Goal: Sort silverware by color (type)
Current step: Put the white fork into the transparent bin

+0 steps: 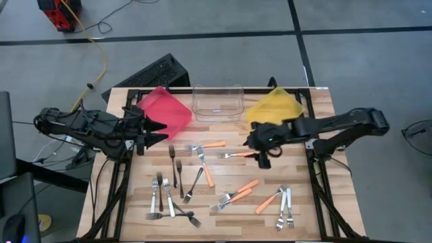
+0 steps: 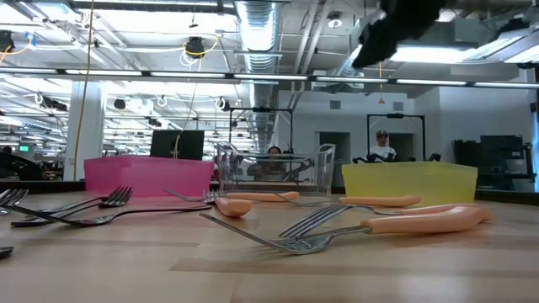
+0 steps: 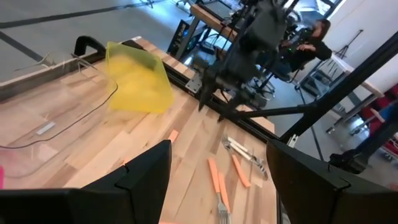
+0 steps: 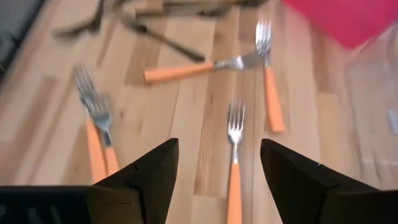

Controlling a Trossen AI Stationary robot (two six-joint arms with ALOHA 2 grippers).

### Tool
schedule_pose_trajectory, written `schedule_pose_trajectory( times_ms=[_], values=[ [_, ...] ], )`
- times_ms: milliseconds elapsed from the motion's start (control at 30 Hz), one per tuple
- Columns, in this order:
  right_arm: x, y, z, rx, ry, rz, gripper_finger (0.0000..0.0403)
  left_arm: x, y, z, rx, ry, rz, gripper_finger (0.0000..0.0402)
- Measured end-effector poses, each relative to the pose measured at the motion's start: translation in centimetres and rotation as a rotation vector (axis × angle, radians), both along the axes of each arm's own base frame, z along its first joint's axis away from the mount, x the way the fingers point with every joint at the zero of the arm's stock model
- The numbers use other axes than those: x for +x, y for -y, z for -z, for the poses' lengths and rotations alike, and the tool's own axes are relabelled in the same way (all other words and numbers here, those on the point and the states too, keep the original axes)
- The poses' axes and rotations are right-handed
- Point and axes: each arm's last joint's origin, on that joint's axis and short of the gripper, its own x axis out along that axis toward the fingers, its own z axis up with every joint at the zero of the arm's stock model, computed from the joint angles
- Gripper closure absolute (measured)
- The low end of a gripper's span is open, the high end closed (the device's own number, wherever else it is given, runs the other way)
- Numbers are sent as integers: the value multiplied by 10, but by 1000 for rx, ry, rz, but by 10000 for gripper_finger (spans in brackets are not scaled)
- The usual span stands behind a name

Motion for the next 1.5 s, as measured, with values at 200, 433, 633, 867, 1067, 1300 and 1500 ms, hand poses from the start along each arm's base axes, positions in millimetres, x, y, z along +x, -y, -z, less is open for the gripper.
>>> schedule_pose_trajectory(
  times_ms=[200, 433, 633, 867, 1067, 1300, 1500],
  values=[
    [23, -1, 35, -62, -133, -16, 149, 0, 0, 0, 5, 0, -15, 155],
    [36, 3, 72, -19, -303, 68, 149, -1, -1, 3, 1, -31, -18, 155],
    [32, -2, 87, 165, -461, 130, 149, -1, -1, 4, 19, -44, -15, 155],
    [13, -9, 73, 379, -558, 475, 149, -1, -1, 4, 29, -44, -27, 155],
    [-26, -44, 56, 454, -723, 737, 149, -1, -2, 4, 38, -44, -38, 155],
    [-69, -92, 31, 601, -707, 946, 149, -1, -3, 4, 22, -34, -85, 155],
    [-97, -125, 29, 675, -736, 1147, 149, 1, -3, 5, 21, -38, -102, 155]
  ],
)
